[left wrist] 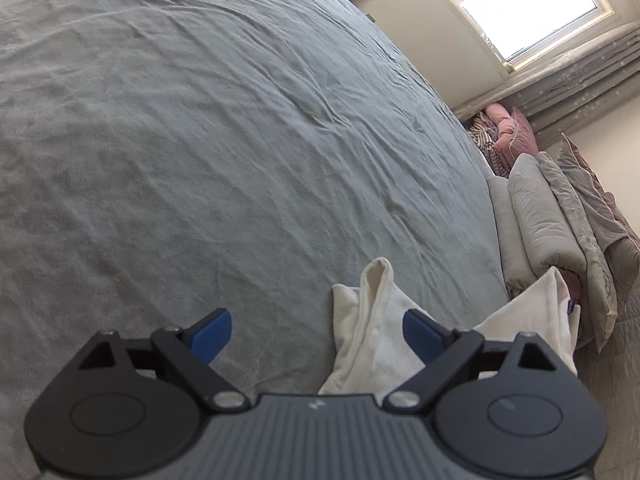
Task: Fold clothes
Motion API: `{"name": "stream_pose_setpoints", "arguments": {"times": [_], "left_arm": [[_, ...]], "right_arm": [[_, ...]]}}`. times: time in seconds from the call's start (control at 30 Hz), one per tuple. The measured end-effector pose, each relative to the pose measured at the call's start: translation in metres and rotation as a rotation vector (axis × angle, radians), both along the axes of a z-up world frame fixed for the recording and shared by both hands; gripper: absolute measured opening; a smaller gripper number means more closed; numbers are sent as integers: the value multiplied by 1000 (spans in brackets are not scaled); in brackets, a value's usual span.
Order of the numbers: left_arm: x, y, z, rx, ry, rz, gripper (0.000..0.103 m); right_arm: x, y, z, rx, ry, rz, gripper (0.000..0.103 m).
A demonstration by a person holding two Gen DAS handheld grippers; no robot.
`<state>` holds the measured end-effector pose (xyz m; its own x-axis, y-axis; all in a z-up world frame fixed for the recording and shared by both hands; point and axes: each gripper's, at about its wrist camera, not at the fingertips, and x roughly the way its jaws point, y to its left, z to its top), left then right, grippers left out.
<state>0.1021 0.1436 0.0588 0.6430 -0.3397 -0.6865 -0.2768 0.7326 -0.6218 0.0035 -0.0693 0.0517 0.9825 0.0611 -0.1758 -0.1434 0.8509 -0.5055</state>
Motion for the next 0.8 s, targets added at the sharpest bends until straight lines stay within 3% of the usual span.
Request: {"name": "stream_pose_setpoints", "arguments": {"times": [0.17, 0.3, 0.43, 0.8], "left_arm": [[3, 6, -9, -34, 46, 18, 93], [4, 8, -10, -67, 56, 27, 93], [4, 2, -8, -49, 42, 4, 93], [6, -13, -10, 18, 32, -50, 93]], "right_arm": [[12, 46, -60, -226, 148, 50, 23], [16, 40, -63, -205, 152, 27, 23], [22, 35, -56, -192, 159, 31, 23], [22, 43, -67, -310, 180, 118, 30]]}}
